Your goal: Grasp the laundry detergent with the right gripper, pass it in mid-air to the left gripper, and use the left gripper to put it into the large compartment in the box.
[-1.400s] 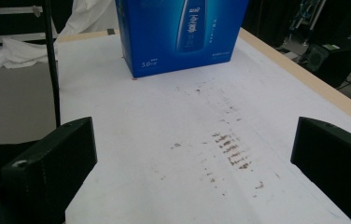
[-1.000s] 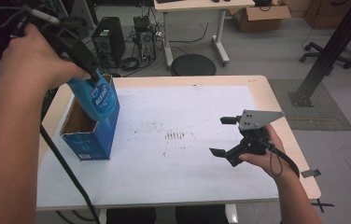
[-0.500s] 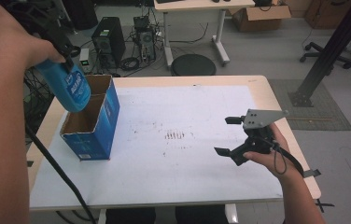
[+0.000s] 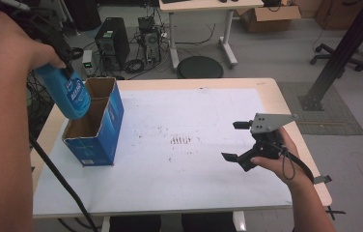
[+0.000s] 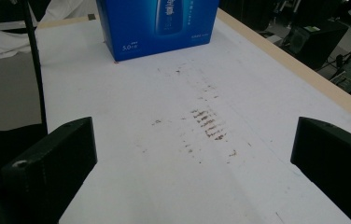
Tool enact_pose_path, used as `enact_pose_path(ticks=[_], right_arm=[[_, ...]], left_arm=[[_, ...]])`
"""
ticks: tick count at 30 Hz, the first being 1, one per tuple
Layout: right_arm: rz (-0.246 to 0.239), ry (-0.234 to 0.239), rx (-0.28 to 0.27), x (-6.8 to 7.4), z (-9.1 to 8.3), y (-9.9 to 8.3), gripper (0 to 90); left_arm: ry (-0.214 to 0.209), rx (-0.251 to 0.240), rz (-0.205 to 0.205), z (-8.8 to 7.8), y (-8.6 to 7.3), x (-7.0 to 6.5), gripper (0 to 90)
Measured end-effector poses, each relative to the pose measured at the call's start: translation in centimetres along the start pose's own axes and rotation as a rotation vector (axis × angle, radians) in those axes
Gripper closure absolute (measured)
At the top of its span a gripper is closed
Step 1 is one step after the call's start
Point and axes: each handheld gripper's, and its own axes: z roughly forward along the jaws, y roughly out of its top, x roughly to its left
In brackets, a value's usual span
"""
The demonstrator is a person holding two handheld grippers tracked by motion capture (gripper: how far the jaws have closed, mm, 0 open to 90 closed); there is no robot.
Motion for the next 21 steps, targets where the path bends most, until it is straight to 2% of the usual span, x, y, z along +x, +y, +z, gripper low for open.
enact_pose_path(ticks=[15,21], right_arm=[[0.016,0.002,0.0,-0.2,0.6,-0.7,0.5],[0.019,0.005,0.001,-0.2,0.9,-0.9,0.5]], left_arm=[[-0.001,0.031,-0.01,4.0,1.0,0.1,38.5],[-0.007,0.052,0.001,5.5,1.3,-0.1,38.5]])
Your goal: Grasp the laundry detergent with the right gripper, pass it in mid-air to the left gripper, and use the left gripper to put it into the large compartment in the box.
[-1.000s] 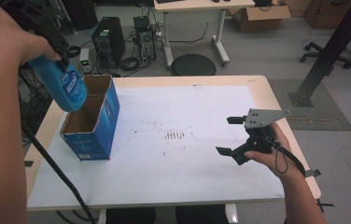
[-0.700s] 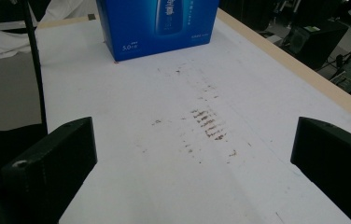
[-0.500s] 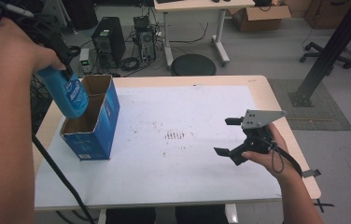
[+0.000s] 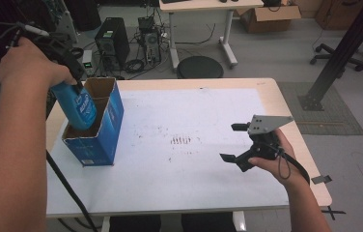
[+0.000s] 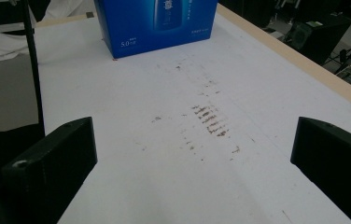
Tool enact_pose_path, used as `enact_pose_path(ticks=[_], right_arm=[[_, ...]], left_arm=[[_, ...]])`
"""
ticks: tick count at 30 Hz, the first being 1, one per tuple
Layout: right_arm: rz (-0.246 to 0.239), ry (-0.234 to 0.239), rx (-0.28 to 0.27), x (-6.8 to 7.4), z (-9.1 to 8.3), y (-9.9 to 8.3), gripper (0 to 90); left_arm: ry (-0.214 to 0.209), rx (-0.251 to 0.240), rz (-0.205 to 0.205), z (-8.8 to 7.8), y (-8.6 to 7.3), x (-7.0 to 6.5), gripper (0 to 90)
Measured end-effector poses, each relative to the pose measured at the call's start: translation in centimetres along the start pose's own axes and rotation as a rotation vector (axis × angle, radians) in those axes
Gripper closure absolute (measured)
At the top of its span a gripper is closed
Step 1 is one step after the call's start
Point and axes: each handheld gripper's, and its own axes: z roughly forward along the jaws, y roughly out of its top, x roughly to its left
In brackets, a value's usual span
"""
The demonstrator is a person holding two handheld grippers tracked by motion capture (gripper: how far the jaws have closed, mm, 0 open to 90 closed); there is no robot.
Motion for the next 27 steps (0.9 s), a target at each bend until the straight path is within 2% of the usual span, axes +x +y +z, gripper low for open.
enact_pose_path(ticks=[27], right_arm=[[0.009,0.002,0.017,-0.3,0.3,-0.4,0.6]], left_arm=[[-0.012,0.033,0.005,6.2,1.1,0.3,38.5]])
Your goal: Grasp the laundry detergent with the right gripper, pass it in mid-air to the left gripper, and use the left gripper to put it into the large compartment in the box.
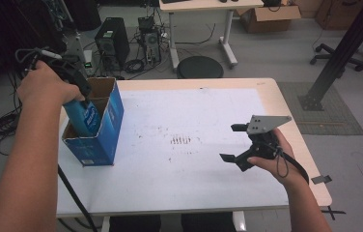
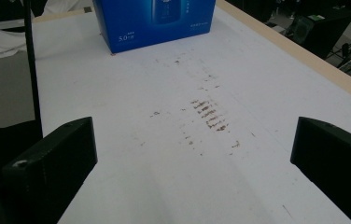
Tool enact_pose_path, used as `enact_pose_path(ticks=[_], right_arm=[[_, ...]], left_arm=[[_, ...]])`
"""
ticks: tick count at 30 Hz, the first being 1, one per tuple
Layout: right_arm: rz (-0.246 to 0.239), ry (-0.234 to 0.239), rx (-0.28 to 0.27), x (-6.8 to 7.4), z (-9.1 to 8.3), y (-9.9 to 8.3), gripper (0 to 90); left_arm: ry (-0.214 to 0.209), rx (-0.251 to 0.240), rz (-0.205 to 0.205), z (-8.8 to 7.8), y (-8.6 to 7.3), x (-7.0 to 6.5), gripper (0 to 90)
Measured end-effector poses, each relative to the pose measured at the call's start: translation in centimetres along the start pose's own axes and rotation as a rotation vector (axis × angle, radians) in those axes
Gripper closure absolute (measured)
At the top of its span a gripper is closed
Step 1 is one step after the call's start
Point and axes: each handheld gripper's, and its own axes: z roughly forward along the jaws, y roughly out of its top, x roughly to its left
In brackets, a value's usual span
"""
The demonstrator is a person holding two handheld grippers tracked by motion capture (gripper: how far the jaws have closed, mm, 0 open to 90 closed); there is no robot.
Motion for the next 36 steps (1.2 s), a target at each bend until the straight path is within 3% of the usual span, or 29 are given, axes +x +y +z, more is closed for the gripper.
enact_pose_path(ticks=[36], right_arm=[[0.013,0.005,-0.003,-0.3,0.1,-0.9,0.6]], left_arm=[[0.009,0.019,-0.013,5.4,0.8,-0.2,38.5]])
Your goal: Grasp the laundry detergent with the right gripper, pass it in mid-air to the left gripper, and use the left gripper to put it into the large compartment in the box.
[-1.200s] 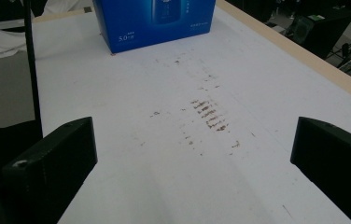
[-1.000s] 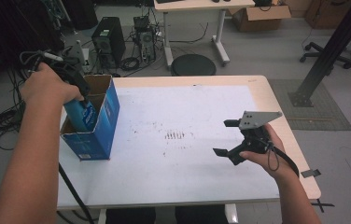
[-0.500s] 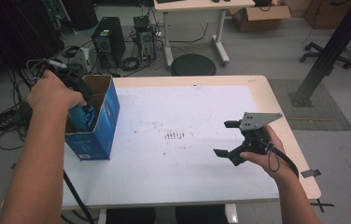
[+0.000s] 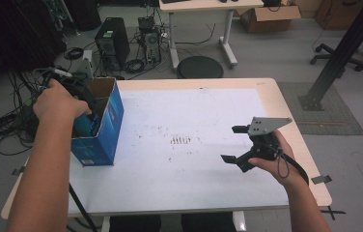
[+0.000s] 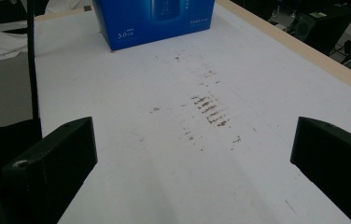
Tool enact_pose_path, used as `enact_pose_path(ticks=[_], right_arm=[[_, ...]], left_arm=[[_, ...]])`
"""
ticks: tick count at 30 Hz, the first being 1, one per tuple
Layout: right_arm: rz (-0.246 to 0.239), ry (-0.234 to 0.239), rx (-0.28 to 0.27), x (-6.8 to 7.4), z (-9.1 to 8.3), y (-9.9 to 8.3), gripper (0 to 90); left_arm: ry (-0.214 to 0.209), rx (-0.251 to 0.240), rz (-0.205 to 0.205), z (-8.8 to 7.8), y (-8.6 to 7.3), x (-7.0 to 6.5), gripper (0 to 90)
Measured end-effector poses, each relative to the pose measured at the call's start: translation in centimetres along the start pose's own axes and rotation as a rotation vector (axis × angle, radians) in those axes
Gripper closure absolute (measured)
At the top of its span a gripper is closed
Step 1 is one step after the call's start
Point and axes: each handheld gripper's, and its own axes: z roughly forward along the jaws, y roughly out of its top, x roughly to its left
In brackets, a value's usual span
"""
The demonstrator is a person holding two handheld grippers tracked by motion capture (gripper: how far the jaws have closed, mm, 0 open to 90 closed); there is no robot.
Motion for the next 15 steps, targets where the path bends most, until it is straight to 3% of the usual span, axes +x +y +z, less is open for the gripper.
enact_pose_path(ticks=[15], right_arm=[[0.004,0.006,-0.002,-0.1,0.3,-0.3,0.6]], left_arm=[[0.003,0.012,0.011,1.9,0.4,-0.3,38.5]])
